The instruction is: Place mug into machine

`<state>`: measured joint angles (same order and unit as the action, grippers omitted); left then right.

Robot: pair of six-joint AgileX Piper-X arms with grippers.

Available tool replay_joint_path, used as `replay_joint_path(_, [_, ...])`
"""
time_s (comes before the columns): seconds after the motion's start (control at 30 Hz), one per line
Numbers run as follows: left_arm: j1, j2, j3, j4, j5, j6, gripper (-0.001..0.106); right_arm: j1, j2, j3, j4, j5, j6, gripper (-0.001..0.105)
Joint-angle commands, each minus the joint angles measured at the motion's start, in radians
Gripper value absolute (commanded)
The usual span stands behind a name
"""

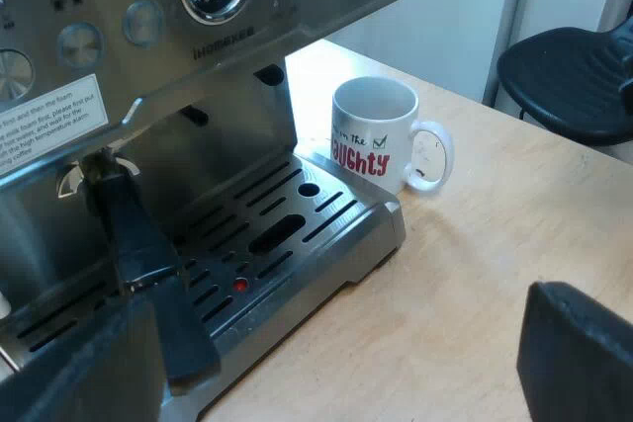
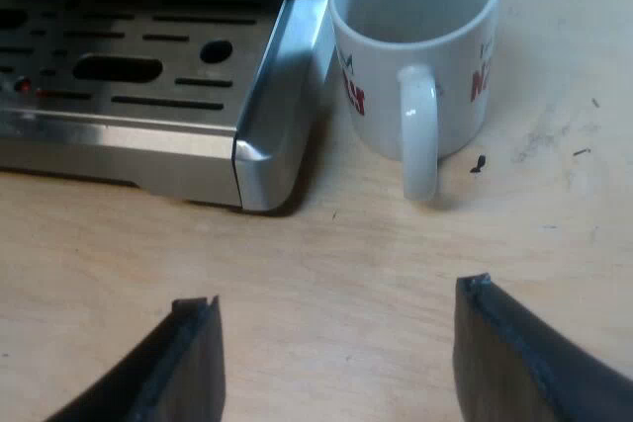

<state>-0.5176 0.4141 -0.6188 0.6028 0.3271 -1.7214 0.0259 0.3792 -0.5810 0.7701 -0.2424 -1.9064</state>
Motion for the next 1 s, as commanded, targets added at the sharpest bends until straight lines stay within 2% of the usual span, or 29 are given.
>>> replay_joint_path(0.03, [-0.003, -0.001, -0.007, -0.011, 0.006, -0.010, 0.079, -0.002, -0.005, 0.030, -0.053, -0.005, -0.011, 0.052])
replay_joint_path(0.63, [-0.003, -0.001, -0.004, 0.024, 0.006, -0.010, 0.079, -0.002, 0.037, 0.224, -0.335, -0.005, -0.001, 0.052])
replay_joint_path(1.0, [-0.003, -0.001, -0.004, 0.024, 0.006, -0.010, 0.079, -0.002, 0.166, 0.245, -0.502, -0.002, 0.000, 0.052])
